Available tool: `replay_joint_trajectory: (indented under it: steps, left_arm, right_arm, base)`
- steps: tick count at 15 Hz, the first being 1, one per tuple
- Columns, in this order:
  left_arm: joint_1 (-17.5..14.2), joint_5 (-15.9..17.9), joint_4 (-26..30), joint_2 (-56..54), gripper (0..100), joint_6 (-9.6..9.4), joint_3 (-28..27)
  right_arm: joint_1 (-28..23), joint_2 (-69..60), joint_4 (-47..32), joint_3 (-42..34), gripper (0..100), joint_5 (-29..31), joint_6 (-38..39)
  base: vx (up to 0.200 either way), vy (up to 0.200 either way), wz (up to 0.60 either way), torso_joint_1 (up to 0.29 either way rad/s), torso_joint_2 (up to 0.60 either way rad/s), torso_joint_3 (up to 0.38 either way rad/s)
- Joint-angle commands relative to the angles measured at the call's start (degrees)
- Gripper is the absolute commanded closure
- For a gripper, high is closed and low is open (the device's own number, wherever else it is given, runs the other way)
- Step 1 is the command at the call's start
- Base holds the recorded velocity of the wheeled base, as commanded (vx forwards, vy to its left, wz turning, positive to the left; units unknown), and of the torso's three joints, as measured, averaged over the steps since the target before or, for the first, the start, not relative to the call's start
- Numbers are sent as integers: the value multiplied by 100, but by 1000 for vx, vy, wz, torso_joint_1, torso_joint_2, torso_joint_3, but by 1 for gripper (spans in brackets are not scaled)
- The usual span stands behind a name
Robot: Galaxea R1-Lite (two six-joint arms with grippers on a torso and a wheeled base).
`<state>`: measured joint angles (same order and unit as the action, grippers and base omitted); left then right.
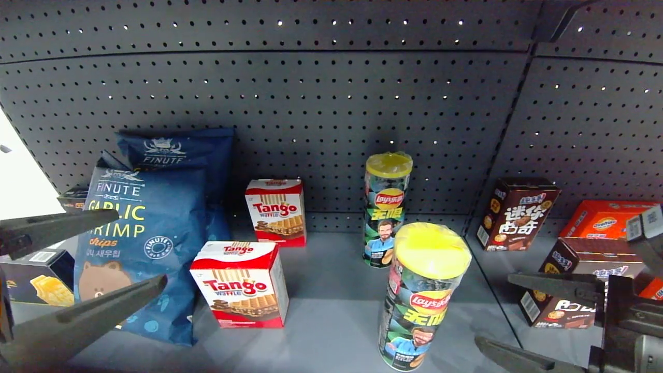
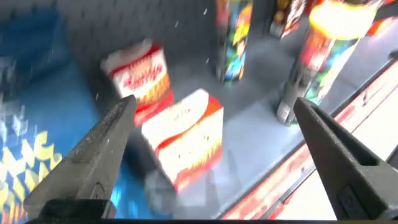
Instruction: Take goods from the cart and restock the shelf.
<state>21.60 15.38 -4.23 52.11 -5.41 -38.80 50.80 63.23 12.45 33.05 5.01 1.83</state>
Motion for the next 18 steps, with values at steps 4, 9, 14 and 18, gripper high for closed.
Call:
replay_joint_trajectory:
  steps: [4,9,14,18]
  left_arm:
    - [11,-185,28,-483,0,-12,356]
    - [11,-238,10,-483,0,-12,470]
    - [28,-211,-16,-316,0,-21,496]
    - [28,-211,-25,-87,0,-30,540]
  right_arm:
    - [62,40,-5,-387,0,-44,-148]
    - [158,383,-49,-695,0,141,-139]
    - [97,778,-23,-695,0,281,28]
    - [0,1007,-41,-633,0,580,274]
  base:
    - [0,0,0,0,0,0]
    - [0,0,0,0,0,0]
    - [0,0,0,0,0,0]
    - [0,0,0,0,0,0]
